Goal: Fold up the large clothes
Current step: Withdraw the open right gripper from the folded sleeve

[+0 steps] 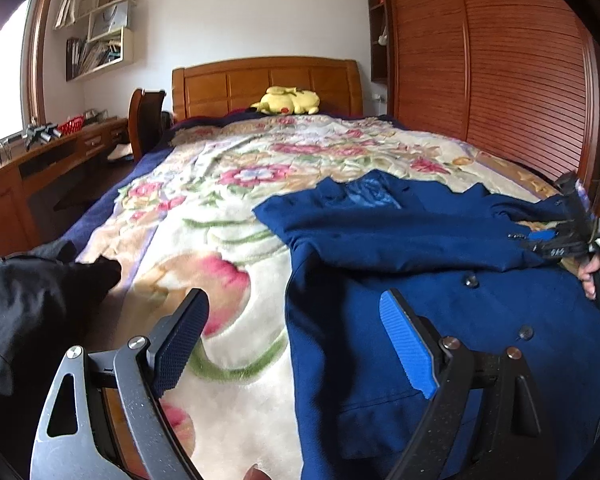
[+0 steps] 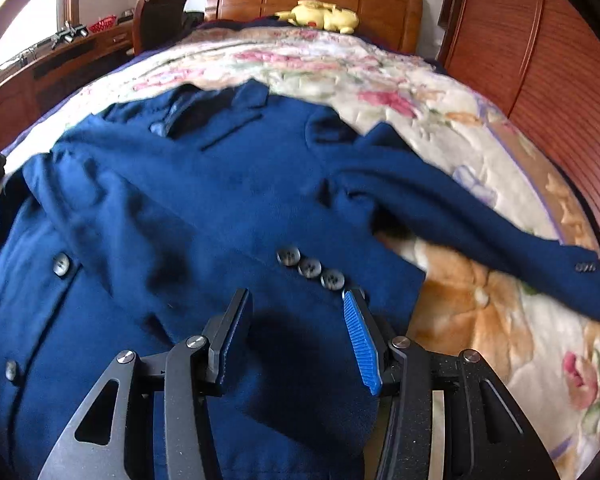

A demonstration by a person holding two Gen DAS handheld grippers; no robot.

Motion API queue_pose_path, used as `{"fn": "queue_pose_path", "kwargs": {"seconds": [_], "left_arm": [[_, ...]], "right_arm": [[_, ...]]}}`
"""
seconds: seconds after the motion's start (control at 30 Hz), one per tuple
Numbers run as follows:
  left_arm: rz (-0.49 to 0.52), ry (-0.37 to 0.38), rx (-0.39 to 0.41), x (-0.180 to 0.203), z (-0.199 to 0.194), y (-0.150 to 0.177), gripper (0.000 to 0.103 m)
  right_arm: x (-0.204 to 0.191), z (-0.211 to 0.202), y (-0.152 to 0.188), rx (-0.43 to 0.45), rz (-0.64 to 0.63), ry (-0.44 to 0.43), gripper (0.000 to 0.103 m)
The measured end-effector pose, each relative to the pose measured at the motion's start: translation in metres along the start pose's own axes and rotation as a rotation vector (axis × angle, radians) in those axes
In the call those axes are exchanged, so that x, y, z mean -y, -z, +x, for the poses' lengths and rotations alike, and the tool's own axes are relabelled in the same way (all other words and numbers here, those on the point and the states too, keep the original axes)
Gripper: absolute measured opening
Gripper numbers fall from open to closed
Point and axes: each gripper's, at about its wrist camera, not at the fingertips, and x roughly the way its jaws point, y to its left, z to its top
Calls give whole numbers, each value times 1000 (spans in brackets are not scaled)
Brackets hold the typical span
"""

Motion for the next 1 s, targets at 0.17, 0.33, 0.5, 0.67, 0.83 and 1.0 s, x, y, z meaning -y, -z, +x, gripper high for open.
{"fn": "queue_pose_path", "kwargs": {"seconds": [0.17,0.33,0.5,0.67,0.83,1.0], "left_arm": [[5,27,7,10,-3,-14,88],[13,57,2,28,0,-29,88],[36,74,3,55,5,-44,88],[19,124,10,78,14,-47,88],[39,150,-23,96,37,-32,88],[64,154,-50,108,53,-22,88]], "right_arm": [[5,19,2,-23,24,-20,49],[2,25,4,-21,6,-3,50],[2,22,7,-20,21,-22,51],[3,20,8,-16,27,-30,51],[14,1,7,11,47,-91,51],[52,-34,8,96,79,-44,51]]}}
